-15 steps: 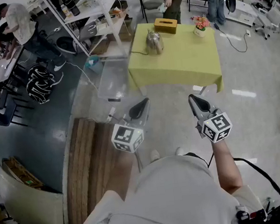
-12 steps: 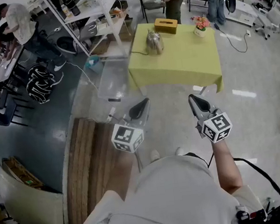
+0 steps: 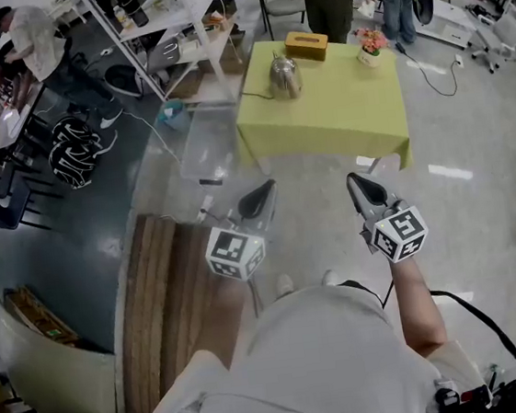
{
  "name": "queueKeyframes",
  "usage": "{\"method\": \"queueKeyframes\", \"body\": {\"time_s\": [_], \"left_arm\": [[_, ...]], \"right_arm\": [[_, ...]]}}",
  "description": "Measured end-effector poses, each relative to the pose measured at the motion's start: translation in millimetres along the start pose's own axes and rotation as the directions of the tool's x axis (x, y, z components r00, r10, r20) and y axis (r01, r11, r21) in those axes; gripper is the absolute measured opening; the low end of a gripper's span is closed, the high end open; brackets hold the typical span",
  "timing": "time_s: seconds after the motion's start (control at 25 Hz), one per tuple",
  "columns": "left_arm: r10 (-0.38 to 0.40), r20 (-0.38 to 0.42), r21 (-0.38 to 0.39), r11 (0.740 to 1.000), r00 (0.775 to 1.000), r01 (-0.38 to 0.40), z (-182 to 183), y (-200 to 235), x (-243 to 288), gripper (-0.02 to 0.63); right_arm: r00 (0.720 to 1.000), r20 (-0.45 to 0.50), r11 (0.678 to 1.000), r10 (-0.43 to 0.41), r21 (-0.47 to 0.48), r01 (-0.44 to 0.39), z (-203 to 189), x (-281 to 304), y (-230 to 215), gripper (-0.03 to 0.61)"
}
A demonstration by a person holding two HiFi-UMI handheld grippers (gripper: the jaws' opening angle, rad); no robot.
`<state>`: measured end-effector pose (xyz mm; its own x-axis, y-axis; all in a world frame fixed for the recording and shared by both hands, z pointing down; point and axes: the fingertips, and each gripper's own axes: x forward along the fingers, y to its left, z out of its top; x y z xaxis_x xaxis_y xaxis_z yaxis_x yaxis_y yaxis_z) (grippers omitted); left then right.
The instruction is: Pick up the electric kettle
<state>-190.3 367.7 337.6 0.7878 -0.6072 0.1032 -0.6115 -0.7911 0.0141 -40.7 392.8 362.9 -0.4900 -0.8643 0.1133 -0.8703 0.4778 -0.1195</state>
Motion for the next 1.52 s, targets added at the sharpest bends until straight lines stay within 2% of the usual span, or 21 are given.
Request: {"method": "queueKeyframes", "body": {"time_s": [0.24, 0.68, 1.12, 1.52], "left_arm": [[0.001, -0.003, 0.002, 1.0, 1.0, -0.001, 0, -4, 2, 0.004], [0.011, 0.004, 0.024, 1.0, 1.0, -0.011, 1, -28, 12, 0.005], [0.067, -0.003, 0.021, 0.998, 0.998, -0.067, -9, -60, 43, 0.004], [0.095, -0.001, 0.017, 0.995, 0.995, -0.095, -10, -80, 55, 0.005]], "right_arm": [[1.0, -0.002, 1.0, 0.023, 0.001, -0.023, 1, -2, 1, 0.003], [0.998, -0.03, 0.996, 0.054, -0.07, -0.056, -8, -13, -10, 0.003], [0.99, -0.049, 0.988, 0.132, -0.078, -0.135, -17, -33, -42, 0.003], [0.989, -0.048, 0.987, 0.141, -0.076, -0.145, -21, -52, -67, 0.004]]}}
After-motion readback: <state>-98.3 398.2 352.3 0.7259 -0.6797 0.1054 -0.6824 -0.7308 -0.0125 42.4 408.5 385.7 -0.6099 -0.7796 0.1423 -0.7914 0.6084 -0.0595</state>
